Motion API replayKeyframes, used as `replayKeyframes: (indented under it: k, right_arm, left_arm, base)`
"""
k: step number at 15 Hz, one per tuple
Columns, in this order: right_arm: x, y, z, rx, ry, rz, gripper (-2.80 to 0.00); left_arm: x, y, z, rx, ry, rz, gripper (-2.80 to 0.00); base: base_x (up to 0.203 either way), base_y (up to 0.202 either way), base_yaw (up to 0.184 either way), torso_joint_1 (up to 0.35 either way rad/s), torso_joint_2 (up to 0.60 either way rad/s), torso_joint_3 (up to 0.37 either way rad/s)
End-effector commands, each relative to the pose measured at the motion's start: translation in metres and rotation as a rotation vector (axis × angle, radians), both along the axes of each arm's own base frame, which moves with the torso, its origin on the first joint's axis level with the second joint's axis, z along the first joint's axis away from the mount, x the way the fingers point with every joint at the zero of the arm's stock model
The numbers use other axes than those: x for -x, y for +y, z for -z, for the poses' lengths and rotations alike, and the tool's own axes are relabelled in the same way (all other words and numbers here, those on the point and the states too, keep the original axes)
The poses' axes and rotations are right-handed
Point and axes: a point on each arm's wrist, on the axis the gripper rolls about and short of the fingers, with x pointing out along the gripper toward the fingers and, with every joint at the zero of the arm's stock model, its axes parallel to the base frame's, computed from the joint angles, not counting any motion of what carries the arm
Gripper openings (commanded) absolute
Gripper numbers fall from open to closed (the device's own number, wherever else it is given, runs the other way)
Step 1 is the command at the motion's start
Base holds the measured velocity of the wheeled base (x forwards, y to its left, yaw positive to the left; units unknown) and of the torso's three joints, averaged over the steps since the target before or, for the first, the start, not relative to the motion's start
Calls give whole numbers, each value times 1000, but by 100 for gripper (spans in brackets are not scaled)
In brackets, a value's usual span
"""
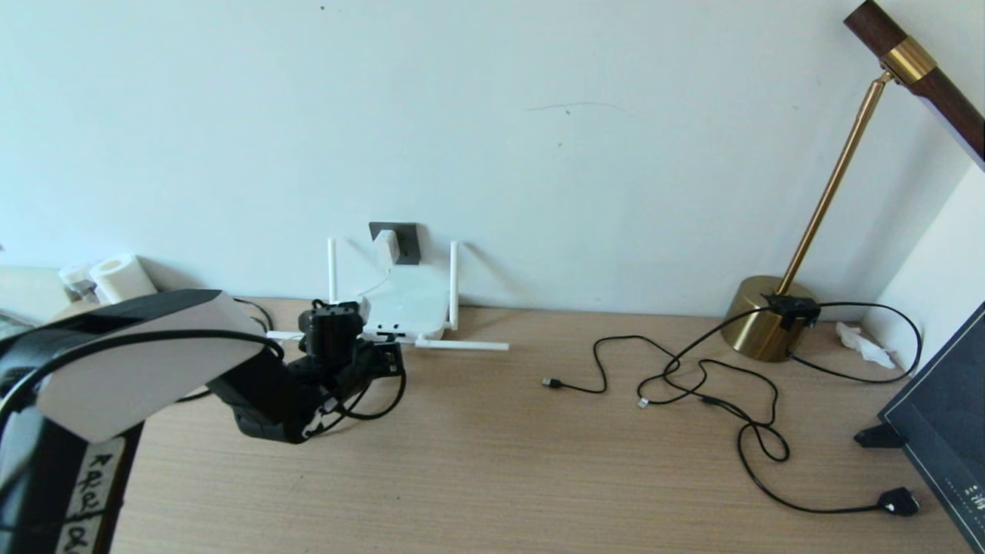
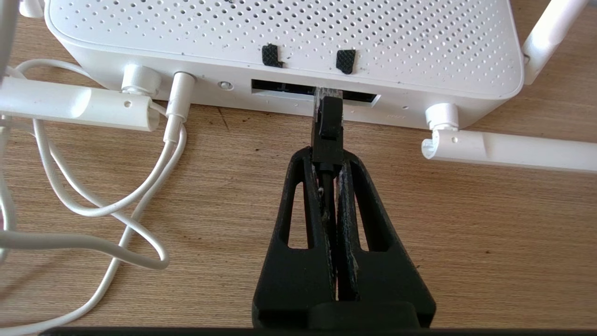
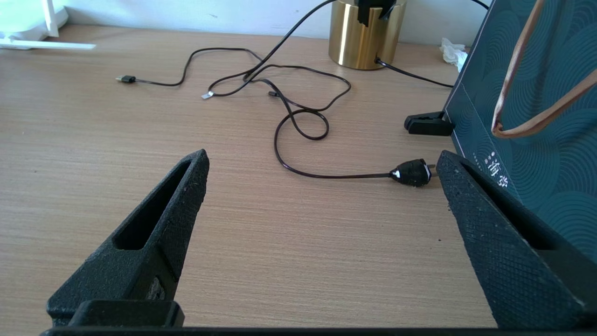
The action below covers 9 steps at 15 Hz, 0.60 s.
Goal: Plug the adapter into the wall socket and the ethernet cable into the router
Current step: Plug cable into router interface
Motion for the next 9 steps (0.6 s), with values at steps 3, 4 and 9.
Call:
replayKeyframes:
  k: [3,4,9]
  right_arm:
    - [0,0,0,0,0,-1,0]
    - [0,0,0,0,0,-1,0]
    - [0,0,0,0,0,-1,0]
  left_arm:
    - [0,0,-2,0,-8,0,-280]
    - [0,0,-1,-1,-6,0,-280]
    - [-1,0,-1,-13,-9,4,-280]
  base:
    - [0,0,0,0,0,0]
    - [0,0,0,0,0,0]
    - [0,0,0,0,0,0]
